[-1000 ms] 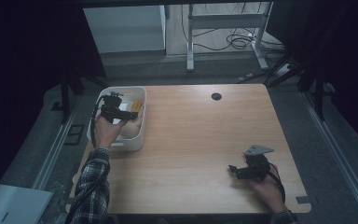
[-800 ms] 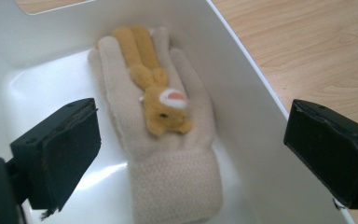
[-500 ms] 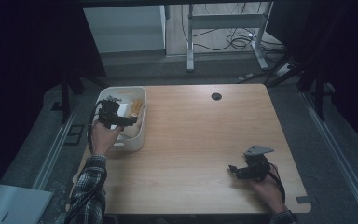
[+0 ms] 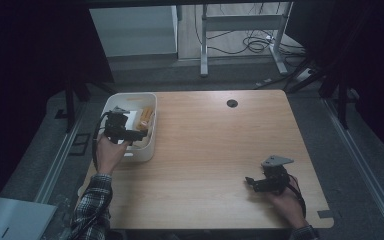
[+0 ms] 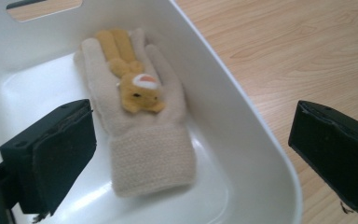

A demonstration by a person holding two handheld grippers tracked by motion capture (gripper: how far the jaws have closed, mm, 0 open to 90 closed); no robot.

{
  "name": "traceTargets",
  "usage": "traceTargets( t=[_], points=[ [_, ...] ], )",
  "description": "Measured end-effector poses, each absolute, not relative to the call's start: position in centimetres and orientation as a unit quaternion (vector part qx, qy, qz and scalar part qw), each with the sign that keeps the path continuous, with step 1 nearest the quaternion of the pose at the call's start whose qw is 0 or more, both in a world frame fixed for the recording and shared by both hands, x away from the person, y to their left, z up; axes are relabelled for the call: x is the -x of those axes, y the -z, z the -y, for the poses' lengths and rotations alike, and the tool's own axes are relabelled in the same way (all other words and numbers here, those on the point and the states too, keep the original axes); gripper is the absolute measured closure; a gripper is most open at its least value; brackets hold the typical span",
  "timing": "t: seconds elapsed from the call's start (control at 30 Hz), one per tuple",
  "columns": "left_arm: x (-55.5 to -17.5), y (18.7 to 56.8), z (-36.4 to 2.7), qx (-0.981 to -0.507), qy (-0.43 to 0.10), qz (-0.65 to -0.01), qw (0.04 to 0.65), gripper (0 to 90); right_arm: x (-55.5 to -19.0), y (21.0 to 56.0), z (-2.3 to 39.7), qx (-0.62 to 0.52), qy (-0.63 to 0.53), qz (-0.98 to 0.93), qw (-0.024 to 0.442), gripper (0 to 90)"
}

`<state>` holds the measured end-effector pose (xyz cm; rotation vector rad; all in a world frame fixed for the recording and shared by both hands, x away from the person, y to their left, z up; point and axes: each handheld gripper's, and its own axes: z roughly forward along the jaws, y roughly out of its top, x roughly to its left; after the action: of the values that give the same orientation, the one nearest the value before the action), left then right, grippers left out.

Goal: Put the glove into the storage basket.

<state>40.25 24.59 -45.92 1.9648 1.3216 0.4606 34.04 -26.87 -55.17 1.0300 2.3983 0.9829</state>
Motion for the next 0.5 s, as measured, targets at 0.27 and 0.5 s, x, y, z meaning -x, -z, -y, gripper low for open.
traceTargets(
  t=[0.27, 0.5],
  points=[
    [-39.0, 45.5, -23.5, -0.766, -0.184, -0.496, 0.365, 0.3, -34.0, 55.2, 26.9, -0.363, -0.347, -0.847, 0.175, 12.5],
    [-38.0, 45.6, -22.8, -0.771, -0.183, -0.483, 0.373, 0.1, -34.0, 55.1, 26.9, -0.363, -0.346, -0.847, 0.175, 12.5]
  ],
)
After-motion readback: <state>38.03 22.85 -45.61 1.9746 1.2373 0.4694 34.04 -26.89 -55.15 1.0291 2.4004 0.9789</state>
